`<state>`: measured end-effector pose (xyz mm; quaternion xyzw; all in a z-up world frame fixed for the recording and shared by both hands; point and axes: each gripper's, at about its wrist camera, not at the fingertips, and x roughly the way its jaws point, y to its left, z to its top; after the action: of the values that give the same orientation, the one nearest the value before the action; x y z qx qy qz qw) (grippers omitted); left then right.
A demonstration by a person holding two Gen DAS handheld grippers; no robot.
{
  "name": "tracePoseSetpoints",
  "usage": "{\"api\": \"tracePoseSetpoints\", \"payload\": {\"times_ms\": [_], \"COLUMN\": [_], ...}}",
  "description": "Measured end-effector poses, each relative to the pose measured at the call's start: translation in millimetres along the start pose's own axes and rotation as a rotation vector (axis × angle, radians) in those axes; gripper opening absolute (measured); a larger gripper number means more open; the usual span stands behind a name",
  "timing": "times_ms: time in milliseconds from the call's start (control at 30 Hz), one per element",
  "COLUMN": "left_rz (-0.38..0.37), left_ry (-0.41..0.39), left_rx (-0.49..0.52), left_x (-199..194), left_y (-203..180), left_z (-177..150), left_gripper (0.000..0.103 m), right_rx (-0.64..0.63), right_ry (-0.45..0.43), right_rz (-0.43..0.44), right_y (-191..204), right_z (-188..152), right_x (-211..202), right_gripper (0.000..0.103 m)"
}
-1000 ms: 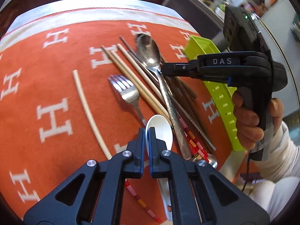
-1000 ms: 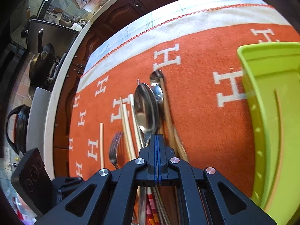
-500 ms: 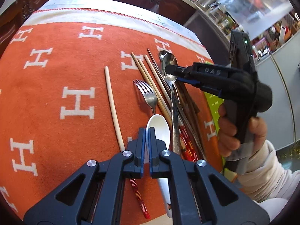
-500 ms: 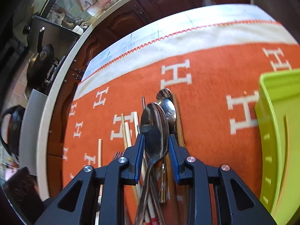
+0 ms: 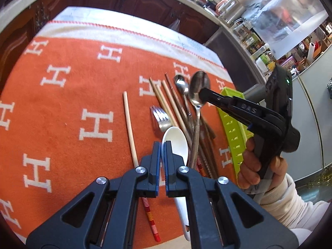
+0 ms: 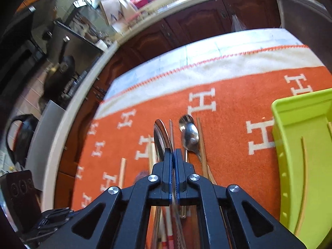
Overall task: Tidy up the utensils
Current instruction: 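Carry the white spoon with the left tool while the right tool carries the steel spoon toward the tray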
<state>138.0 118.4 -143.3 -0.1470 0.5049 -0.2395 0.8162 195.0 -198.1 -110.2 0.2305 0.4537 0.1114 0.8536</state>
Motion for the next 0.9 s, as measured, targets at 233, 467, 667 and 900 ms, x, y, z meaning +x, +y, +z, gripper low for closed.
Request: {"api": "tracePoseSetpoints", "payload": {"times_ms": [233,467,667,900], "left_rz": [0.024,0.109,0.126,0.113], "left_ry": [-0.070,-0.119,-0.131,-0.084], "left_rx": [0.027,0.067,0.116,0.198], "left_x": [-36,-54,-43,5], "left_y": [-25,-81,-146,-225], "left_z": [7,12,12,2], "left_gripper": [0.001,0.001,0.001,0.001], "right_rx": [0.078,0.070,0.044,0.008], "right_ry": [-0.143,-0.196,-0.249,-0.311], "right_rz": [0.089,0.105,0.041,-0.170], "right_y": [0,-6,-32,-78], "right_z": [7,10,-1,-12], "right_x": [-66,-142,-220,-298], "right_gripper": [0.002,0.002,0.002,0.002]}}
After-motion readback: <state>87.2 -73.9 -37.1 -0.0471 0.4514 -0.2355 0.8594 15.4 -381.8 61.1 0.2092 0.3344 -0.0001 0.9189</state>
